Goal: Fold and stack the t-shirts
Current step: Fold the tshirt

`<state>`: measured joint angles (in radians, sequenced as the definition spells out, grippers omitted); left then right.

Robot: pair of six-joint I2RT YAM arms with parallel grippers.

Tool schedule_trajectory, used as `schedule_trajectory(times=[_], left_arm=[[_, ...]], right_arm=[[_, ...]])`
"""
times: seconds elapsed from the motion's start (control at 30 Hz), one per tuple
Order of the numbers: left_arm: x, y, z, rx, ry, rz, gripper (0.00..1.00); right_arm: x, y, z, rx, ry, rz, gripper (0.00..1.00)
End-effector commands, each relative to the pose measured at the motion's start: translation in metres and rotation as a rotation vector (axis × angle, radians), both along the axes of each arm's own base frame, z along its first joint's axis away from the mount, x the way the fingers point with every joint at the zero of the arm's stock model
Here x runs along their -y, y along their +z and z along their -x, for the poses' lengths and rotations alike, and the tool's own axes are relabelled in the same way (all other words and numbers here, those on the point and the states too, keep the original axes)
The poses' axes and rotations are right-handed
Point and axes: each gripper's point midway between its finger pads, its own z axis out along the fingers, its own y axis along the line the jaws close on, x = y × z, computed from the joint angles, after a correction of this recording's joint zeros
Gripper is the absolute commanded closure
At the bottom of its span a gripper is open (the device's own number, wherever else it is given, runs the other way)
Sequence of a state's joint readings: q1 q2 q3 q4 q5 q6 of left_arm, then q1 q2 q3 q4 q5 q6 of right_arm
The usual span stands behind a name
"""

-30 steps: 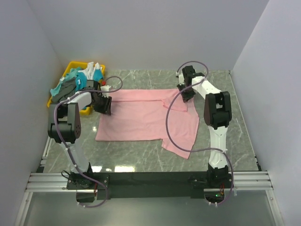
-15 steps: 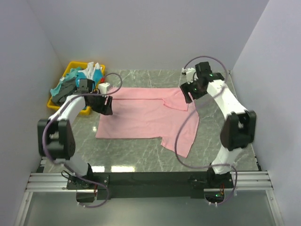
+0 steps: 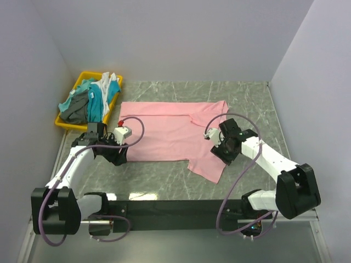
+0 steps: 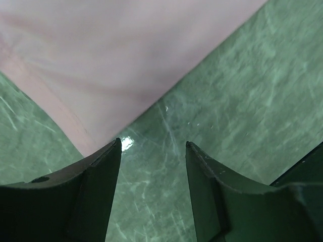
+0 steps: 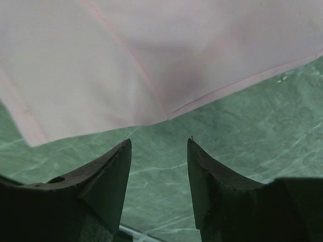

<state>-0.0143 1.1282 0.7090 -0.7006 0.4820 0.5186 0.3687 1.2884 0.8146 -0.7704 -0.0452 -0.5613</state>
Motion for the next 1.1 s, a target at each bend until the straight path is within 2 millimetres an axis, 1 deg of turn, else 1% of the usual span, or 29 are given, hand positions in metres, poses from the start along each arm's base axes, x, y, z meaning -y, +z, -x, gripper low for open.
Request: schedule_trajectory(times=[0.0,0.17,0.3,0.33,0.53,0.67,0.83,0.93,1.0,1.07], left_arm=[[-0.011,-0.008,-0.005,0.043,-0.017,-0.064,0.41],[-0.020,-0.020,-0.006,0.023,-0.019,-0.120,0.40],[-0.024,-0.023,-0.012,0.017,-0.008,-0.142,0.40],[-0.025,-0.023,-0.013,0.012,-0.004,-0.142,0.40],[-0.029,-0.027,-0.021,0.003,0.031,-0.163,0.40],[-0.032,-0.033,-0.027,-0.001,0.043,-0.176,0.39],[-0.033,-0.039,-0.032,-0.001,0.031,-0.181,0.40],[-0.035,-0.047,-0.032,-0.013,0.019,-0.197,0.42],[-0.037,-0.053,-0.031,-0.030,0.008,-0.209,0.43],[-0.038,-0.057,-0.030,-0.040,0.004,-0.215,0.44]], right_arm=[[0.002,0.002,-0.037,0.157,0.008,0.046,0.45],[-0.005,-0.001,-0.035,0.127,0.012,0.019,0.46],[-0.006,-0.006,-0.032,0.095,0.007,0.016,0.46],[-0.012,-0.008,-0.028,0.077,0.021,-0.011,0.46],[-0.017,-0.009,-0.011,0.026,0.060,-0.042,0.48],[-0.017,-0.020,0.000,-0.012,0.070,-0.038,0.48],[-0.018,-0.037,0.001,-0.054,0.061,-0.024,0.48],[-0.019,-0.049,0.004,-0.084,0.058,-0.015,0.47],[-0.020,-0.053,0.005,-0.089,0.056,-0.011,0.47],[-0.018,-0.059,0.010,-0.115,0.054,-0.001,0.47]])
